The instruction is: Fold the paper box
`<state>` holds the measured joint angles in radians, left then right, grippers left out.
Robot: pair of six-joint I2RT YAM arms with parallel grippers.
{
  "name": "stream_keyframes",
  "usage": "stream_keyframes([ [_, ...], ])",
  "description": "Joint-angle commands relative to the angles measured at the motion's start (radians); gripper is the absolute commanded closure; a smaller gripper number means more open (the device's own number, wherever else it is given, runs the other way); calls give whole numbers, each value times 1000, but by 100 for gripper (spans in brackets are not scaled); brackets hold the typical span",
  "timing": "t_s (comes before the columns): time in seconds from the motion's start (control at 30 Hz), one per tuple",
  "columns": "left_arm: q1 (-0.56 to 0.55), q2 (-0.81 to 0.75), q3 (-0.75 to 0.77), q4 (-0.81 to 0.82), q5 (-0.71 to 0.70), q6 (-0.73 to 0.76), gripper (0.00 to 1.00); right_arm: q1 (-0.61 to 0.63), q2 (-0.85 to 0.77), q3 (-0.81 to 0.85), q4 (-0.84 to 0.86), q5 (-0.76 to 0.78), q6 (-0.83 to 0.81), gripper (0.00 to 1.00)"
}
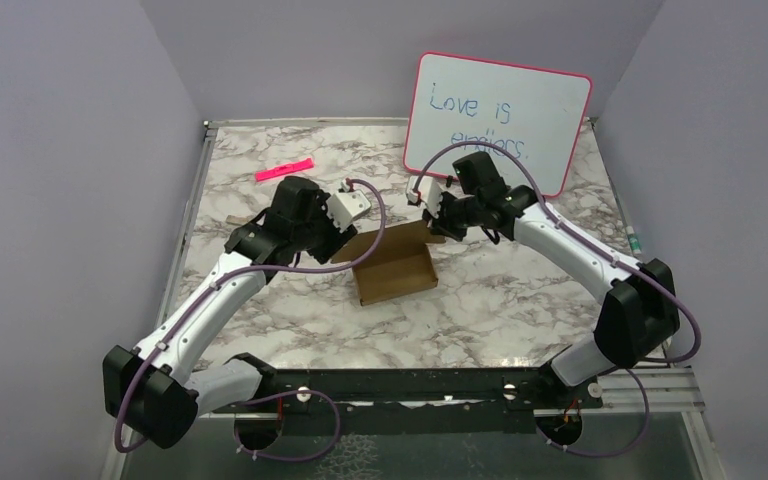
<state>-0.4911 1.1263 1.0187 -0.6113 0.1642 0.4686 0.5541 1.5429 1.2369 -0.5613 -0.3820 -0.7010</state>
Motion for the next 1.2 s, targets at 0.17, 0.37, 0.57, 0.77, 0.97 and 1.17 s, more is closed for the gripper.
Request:
stream_keyframes([
  [0.17, -2, -12, -99, 116, 53, 26, 51, -5, -83, -40, 49, -16, 16, 99],
  [0.37, -1, -16, -143, 179, 72, 26, 58, -4, -76, -41, 52, -20, 23, 99],
  [0.57, 13, 36, -140, 195, 81, 20, 71, -5, -80, -47, 61, -26, 29, 99],
  [0.77, 22, 57, -144, 207, 103, 13, 76, -5, -81, -50, 73, -40, 40, 99],
  [0.97, 23, 77, -149, 218, 121, 6, 80, -5, -87, -62, 93, -60, 63, 99],
  [1.17, 25, 80, -147, 219, 121, -17, 92, -4, -87, -82, 129, -53, 108, 99],
])
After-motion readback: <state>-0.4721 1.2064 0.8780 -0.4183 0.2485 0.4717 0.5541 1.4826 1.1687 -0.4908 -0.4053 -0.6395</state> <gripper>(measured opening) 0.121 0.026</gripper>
